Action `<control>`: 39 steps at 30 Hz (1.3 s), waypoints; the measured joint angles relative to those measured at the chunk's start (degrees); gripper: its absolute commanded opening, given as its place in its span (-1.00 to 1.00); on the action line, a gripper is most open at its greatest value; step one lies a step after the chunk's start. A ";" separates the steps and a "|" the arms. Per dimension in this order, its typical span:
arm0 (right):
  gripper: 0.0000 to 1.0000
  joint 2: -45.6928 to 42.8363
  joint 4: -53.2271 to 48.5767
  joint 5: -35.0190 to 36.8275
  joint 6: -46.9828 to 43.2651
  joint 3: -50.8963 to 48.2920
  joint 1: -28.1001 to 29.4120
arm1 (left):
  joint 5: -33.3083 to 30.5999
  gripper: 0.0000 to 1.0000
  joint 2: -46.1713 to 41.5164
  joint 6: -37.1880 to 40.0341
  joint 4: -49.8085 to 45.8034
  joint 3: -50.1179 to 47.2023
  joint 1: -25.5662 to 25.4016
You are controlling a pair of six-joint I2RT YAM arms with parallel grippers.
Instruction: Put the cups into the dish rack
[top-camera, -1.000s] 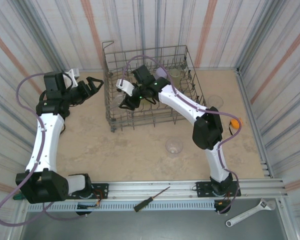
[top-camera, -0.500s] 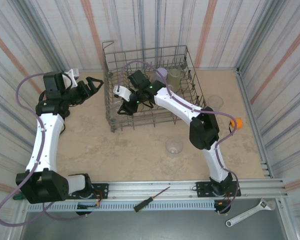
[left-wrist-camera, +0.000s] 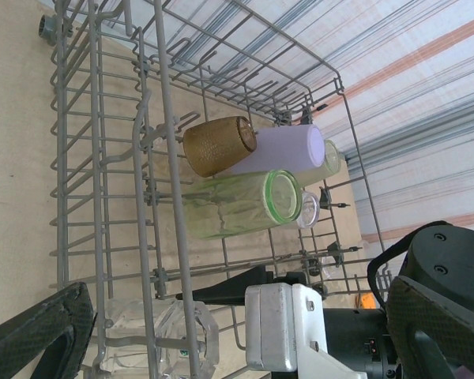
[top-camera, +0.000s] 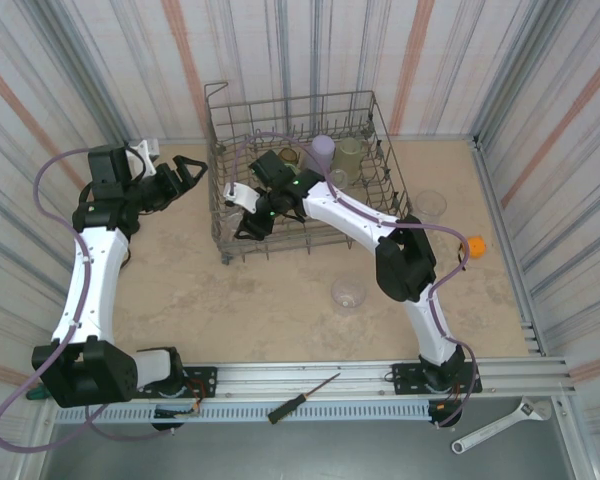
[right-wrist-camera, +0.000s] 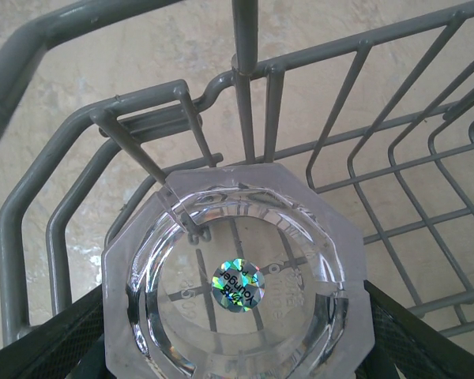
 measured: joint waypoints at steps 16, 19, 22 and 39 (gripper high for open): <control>0.75 -0.87 4.52 2.86 2.19 -2.10 0.50 | 0.09 0.97 -1.68 0.42 -0.02 -0.31 0.37; 0.77 -1.36 4.98 3.48 2.64 -2.82 0.52 | 0.26 0.97 -1.68 0.42 0.00 -0.46 0.37; 0.81 -1.66 5.44 3.82 3.72 -3.34 0.50 | 0.28 0.97 -1.70 0.42 -0.02 -0.48 0.37; 0.98 -13.62 9.03 6.95 8.33 -13.51 0.35 | -0.07 0.97 -3.65 1.07 -0.46 -0.48 0.37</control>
